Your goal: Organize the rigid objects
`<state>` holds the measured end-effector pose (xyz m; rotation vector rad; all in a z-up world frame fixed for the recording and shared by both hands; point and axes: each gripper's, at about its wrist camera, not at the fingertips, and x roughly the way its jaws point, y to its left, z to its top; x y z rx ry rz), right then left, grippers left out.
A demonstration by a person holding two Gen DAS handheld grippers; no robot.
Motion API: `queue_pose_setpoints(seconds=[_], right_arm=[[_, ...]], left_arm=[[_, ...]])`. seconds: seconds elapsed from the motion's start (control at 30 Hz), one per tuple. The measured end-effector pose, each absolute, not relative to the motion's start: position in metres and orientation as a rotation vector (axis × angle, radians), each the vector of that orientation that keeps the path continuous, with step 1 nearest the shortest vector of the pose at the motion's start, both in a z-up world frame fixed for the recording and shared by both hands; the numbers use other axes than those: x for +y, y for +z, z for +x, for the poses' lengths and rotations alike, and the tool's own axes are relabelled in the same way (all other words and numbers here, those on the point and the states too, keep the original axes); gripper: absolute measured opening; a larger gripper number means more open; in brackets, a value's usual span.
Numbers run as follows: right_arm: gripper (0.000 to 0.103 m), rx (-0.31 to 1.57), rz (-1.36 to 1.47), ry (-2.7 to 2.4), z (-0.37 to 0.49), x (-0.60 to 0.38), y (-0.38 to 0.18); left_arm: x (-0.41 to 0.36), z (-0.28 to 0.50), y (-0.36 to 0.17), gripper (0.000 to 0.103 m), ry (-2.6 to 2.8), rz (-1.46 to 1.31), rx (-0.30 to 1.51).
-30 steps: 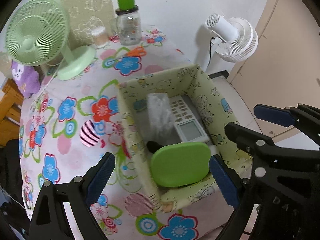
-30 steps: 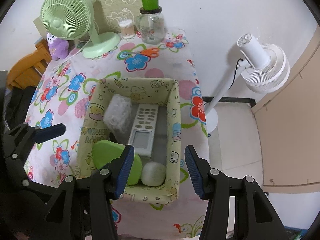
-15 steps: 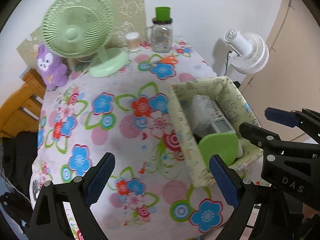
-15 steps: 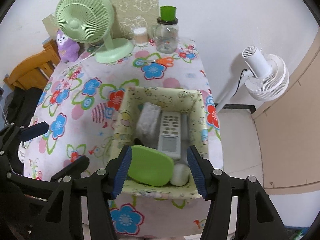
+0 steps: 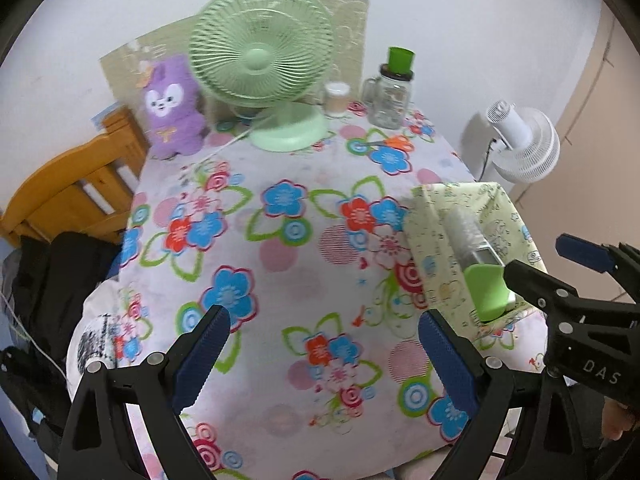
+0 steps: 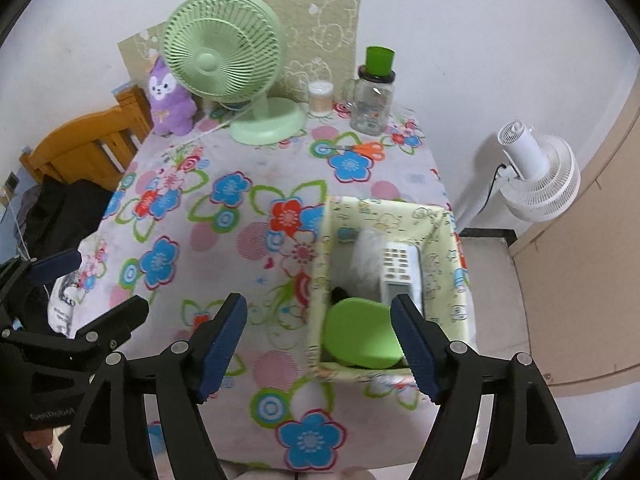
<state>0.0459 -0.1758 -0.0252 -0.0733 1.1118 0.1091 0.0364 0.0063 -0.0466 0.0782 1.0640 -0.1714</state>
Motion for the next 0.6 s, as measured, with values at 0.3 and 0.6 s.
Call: queue_pose_setpoints(seconds=[0.3, 0.6], right_arm=[[0.079, 1.069, -0.031, 0.109, 0.026, -0.152, -0.009], [0.082, 1.019, -0.059, 0.06, 0.007, -0.148, 0.013]], left_arm=[[0.052, 0.017, -0.038, 0.097, -0.121, 0.032, 1.057], [0.062, -0.002, -0.013, 0.097, -0.114, 0.056, 0.997]])
